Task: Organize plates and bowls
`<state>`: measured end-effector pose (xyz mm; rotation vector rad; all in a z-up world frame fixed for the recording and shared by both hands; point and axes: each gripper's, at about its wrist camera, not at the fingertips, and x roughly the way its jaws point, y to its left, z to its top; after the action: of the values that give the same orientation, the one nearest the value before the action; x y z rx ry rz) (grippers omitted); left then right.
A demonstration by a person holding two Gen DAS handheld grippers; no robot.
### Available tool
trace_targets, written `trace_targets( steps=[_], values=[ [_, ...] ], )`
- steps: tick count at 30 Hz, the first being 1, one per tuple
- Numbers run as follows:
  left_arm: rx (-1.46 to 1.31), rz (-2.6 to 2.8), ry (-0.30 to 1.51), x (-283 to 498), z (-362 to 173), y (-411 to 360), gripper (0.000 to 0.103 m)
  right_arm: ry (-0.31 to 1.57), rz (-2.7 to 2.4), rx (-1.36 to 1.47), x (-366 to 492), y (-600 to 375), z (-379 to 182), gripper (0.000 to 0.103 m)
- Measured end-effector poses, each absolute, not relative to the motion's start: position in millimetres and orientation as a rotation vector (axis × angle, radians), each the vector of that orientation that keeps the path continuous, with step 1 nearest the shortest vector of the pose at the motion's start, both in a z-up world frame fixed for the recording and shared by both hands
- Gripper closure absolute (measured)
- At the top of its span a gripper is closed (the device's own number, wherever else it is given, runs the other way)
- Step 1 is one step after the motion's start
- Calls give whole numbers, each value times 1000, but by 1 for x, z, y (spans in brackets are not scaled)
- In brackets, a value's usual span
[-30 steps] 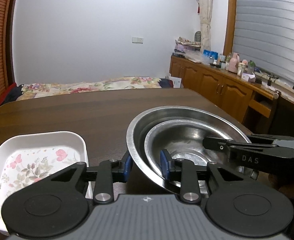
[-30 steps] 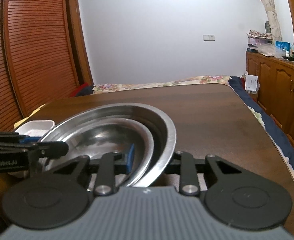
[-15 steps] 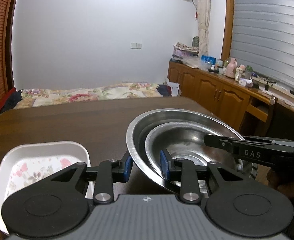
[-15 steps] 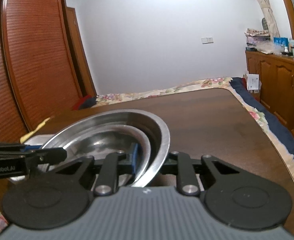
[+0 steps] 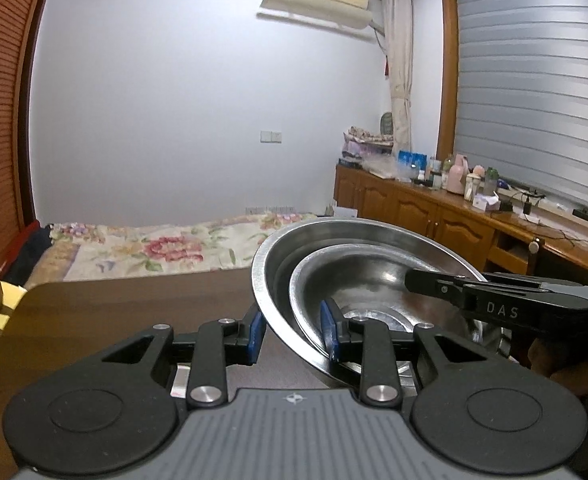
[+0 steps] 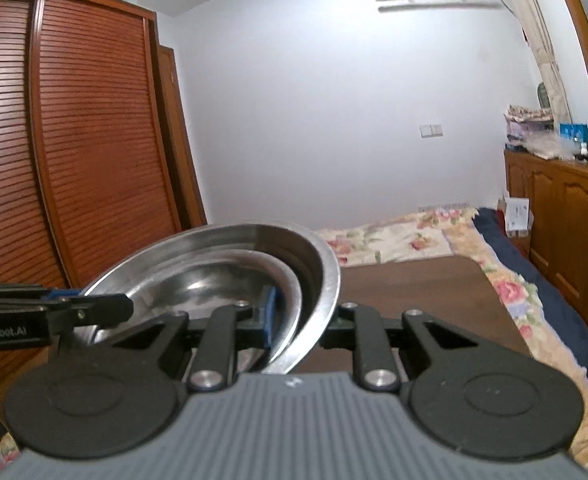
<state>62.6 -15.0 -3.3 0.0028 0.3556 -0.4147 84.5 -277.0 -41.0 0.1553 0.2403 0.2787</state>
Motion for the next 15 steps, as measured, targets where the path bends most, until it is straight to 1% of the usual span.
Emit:
trace_targets(
  steps=[15],
  values=[
    [-12, -371, 321, 51, 20, 13, 72, 193, 337, 136, 85, -252, -20, 81]
  ],
)
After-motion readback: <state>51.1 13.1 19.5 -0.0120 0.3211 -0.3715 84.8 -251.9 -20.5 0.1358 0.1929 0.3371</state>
